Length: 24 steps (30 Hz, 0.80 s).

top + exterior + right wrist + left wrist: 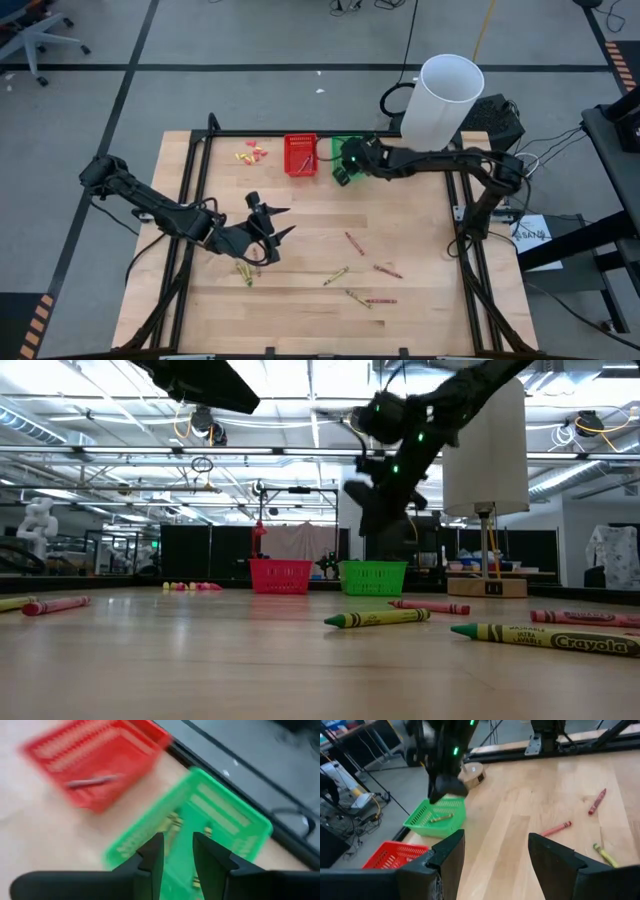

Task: Sort crayons
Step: Put the red crayon into the red bin

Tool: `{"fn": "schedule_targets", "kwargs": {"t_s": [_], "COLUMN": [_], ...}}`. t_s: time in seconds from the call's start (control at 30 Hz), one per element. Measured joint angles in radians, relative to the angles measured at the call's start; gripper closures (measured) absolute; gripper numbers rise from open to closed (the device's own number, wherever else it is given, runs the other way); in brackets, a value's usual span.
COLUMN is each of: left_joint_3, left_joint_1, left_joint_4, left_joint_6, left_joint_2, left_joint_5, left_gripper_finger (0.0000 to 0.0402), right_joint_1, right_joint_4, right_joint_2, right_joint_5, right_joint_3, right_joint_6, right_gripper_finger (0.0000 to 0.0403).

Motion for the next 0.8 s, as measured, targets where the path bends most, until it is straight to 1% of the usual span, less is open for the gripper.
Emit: {"fn": "schedule_targets", "kwargs": {"t_s": [0.07,0.17,0.3,0.4,0.53,0.7,0.8], "left_joint_3": [0.0,0.0,0.0,0.0,0.0,0.0,0.0], "left_joint_1": [0.0,0.0,-0.002,-0.011,-0.026,-0.031,-0.034], "left_joint_4": [-0.044,-0.13,-0.232,-0.264,-0.257,-0.248,-0.231], "left_joint_6": [-0.036,-0.128,-0.262,-0.315,-0.339,-0.366,-0.366], "left_joint_2": [0.0,0.0,0.01,0.028,0.062,0.098,0.113], "left_joint_5": [0.01,0.054,0.087,0.087,0.087,0.086,0.086], "left_gripper_finger": [0.0183,0.0183,0.0183,0.0183,0.0183,0.0183,0.0183], "right_joint_1": [0.048,0.134,0.256,0.344,0.435,0.512,0.551], "right_joint_4": [-0.004,-0.021,-0.053,-0.059,-0.051,-0.035,-0.029], "right_joint_2": [-0.028,-0.056,-0.061,-0.057,-0.054,-0.054,-0.054], "right_joint_5": [0.0,-0.022,-0.054,-0.054,-0.053,-0.043,-0.009], "right_joint_3": [0.0,0.0,0.001,-0.009,-0.058,-0.128,-0.154], "right_joint_6": [-0.044,-0.088,-0.114,-0.112,-0.045,0.069,0.125], "right_gripper_finger": [0.0312,0.0312,0.0312,0.0312,0.0312,0.0312,0.0312]}}
